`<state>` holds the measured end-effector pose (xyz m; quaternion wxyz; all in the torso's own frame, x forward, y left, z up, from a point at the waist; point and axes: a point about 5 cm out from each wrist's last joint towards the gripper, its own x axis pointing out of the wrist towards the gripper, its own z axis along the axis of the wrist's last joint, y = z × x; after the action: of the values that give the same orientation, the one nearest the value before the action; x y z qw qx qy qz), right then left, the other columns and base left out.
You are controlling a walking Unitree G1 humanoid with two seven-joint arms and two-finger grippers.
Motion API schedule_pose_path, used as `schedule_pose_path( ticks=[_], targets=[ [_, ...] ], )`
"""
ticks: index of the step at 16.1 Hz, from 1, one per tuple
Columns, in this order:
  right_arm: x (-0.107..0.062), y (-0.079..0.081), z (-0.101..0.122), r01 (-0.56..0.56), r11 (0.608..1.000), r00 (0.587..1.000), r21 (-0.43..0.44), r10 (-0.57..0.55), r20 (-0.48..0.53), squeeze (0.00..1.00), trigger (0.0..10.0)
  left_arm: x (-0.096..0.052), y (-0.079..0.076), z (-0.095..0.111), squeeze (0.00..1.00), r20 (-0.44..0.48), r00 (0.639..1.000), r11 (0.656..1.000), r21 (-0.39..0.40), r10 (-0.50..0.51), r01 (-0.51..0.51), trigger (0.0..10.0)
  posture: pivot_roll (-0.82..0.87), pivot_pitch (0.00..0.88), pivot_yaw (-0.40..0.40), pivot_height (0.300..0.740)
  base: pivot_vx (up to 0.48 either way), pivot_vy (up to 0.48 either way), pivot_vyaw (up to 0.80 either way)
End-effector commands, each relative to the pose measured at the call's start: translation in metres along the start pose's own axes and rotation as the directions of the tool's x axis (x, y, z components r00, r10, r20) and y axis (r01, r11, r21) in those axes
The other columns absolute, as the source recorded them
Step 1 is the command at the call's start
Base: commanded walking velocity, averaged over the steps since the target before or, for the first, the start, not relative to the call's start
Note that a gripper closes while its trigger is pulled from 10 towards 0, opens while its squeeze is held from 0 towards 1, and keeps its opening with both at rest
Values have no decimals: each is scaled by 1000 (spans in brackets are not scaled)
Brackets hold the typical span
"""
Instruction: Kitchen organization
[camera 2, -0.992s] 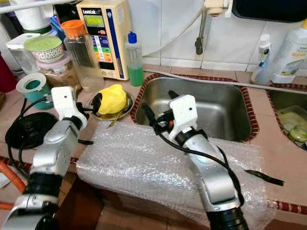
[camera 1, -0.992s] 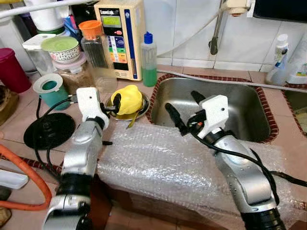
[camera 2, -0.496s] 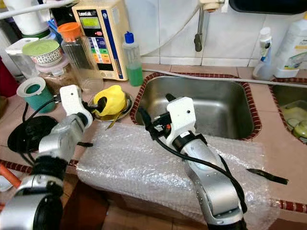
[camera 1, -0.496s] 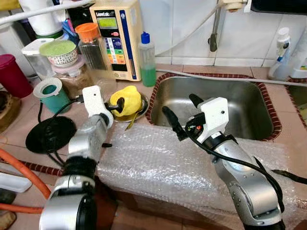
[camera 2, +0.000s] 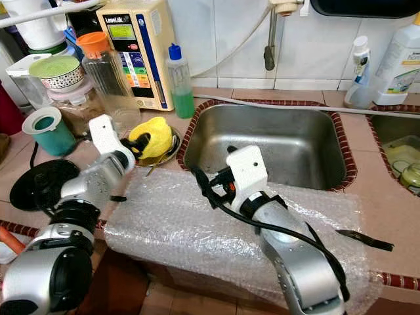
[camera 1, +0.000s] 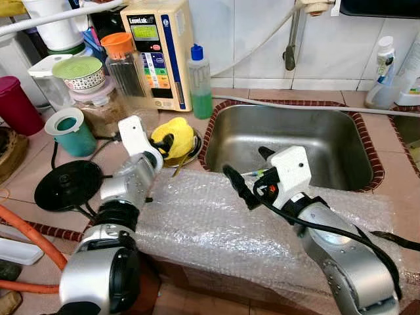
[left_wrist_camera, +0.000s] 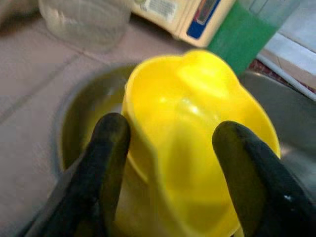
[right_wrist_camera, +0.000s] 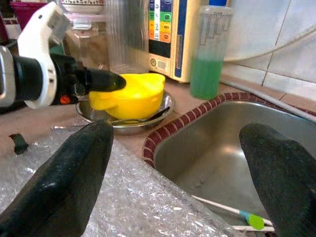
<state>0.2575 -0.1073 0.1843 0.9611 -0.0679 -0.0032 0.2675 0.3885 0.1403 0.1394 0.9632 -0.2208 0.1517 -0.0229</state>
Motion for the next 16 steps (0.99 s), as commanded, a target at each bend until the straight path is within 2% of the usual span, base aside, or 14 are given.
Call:
schedule_pose_path(
  ticks=[1,5,10,13,16],
  targets=[
    [-3,1,6,-17,1000,1000,-25,17,8,0,10000,2,-5,1,0,3,1000,1000,-15,-2,2,0,-104,10,105,740,0,0,0],
    [-7,-7,6,-6,998,999,-61,4,-33,0,10000,5,-18,-10,0,-6,999,998,-55,-34,34,0,-145,0,60,740,0,0,0],
    [-4,-10,7,3,997,999,-76,-6,-40,0,10000,6,-22,-10,0,9,999,996,-79,-35,36,0,-147,0,53,740,0,0,0],
    [0,-12,8,5,997,999,-78,-8,-33,0,10000,7,-18,-3,0,32,999,997,-71,-9,11,0,-135,0,52,740,0,0,0],
    [4,-13,7,-1,997,1000,-74,-1,-23,0,10000,4,7,12,0,94,986,990,16,138,-140,0,-114,0,52,740,0,0,0]
  ],
)
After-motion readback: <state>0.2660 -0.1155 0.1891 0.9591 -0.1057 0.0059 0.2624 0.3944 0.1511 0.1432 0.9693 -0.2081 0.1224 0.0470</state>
